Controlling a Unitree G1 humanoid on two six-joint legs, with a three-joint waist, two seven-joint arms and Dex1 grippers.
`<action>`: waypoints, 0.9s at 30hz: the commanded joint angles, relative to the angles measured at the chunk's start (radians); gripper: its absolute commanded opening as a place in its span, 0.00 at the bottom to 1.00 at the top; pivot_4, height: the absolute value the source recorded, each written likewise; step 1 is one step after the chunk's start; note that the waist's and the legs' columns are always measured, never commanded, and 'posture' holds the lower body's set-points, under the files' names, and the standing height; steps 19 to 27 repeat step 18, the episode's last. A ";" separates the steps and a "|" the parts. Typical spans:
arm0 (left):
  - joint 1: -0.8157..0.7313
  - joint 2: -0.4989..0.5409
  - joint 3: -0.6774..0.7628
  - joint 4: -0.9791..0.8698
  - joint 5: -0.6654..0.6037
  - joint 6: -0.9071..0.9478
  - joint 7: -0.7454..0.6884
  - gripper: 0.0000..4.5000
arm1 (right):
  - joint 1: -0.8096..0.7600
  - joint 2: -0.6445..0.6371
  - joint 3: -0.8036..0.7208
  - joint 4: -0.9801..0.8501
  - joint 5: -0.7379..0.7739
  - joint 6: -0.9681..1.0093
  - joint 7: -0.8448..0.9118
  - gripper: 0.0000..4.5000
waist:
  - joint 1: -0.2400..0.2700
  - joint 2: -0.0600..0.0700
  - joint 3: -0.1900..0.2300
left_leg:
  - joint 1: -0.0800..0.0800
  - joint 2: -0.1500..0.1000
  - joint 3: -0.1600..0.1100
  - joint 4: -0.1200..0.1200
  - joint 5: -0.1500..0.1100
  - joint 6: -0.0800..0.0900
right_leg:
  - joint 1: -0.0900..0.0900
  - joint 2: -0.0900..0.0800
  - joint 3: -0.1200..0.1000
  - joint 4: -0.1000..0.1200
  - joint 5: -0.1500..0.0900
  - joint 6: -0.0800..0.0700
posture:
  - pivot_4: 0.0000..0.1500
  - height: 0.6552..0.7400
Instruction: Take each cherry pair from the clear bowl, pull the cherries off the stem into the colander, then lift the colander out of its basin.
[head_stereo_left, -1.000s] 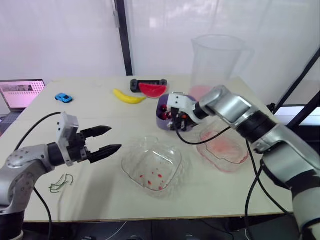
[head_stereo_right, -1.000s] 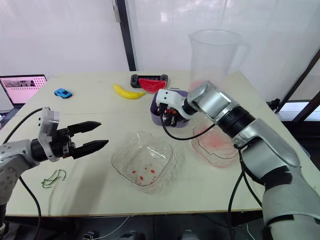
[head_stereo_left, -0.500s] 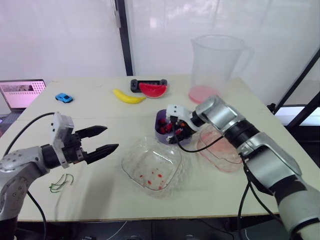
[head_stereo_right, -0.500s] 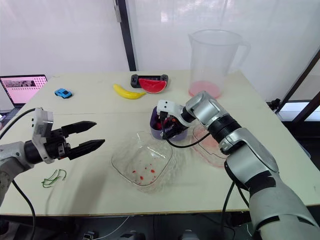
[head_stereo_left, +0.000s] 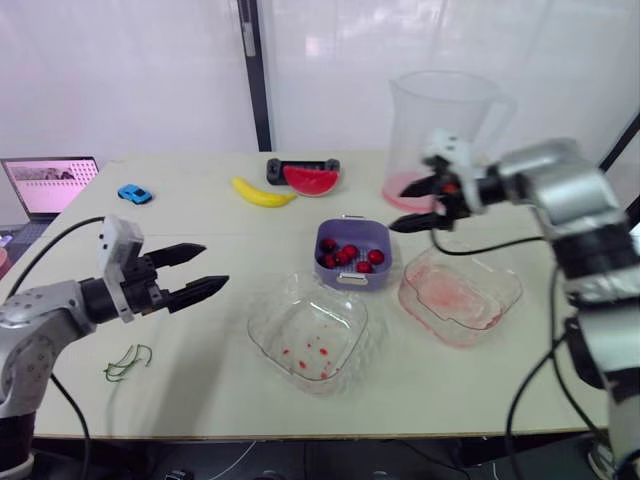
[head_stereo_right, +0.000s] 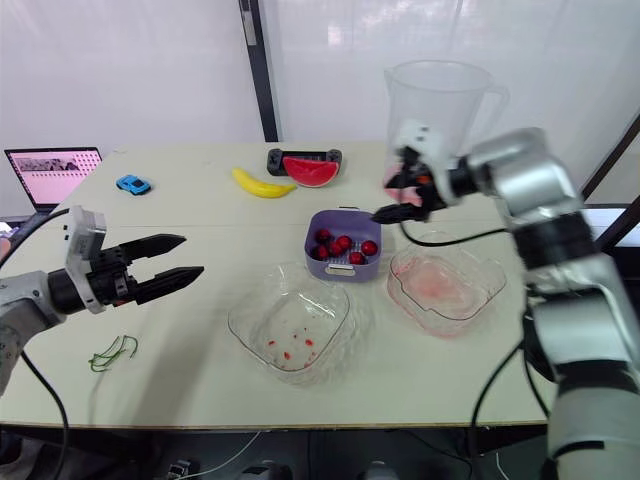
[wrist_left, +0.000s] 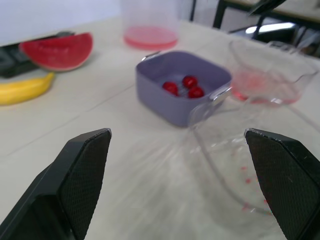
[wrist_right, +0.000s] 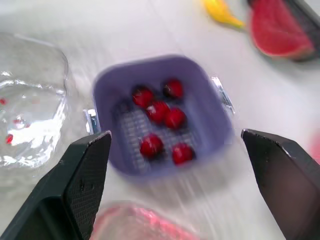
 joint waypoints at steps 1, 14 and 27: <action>0.008 0.012 -0.002 0.039 0.088 -0.072 0.035 1.00 | 0.145 -0.074 -0.211 -0.130 0.076 -0.041 -0.049 0.99 | -0.001 0.001 0.000 | 0.000 0.000 0.001 0.000 0.000 0.000 | 0.000 0.000 0.001 0.000 0.000 0.000 | 1.00 1.00; 0.150 0.030 0.051 0.162 0.156 -0.195 -0.026 1.00 | 0.850 -0.132 -0.798 -0.211 0.242 -0.095 -0.046 0.99 | 0.005 0.001 0.000 | 0.008 0.001 0.003 0.001 -0.001 0.002 | 0.008 0.000 0.002 0.000 0.000 0.000 | 1.00 1.00; 0.186 0.027 0.058 0.159 0.153 -0.195 -0.044 1.00 | 0.909 -0.109 -0.807 -0.187 0.245 -0.179 -0.063 0.99 | 0.003 0.001 0.000 | 0.017 0.002 0.004 -0.002 -0.002 0.004 | 0.019 0.000 0.002 -0.008 0.000 0.000 | 1.00 1.00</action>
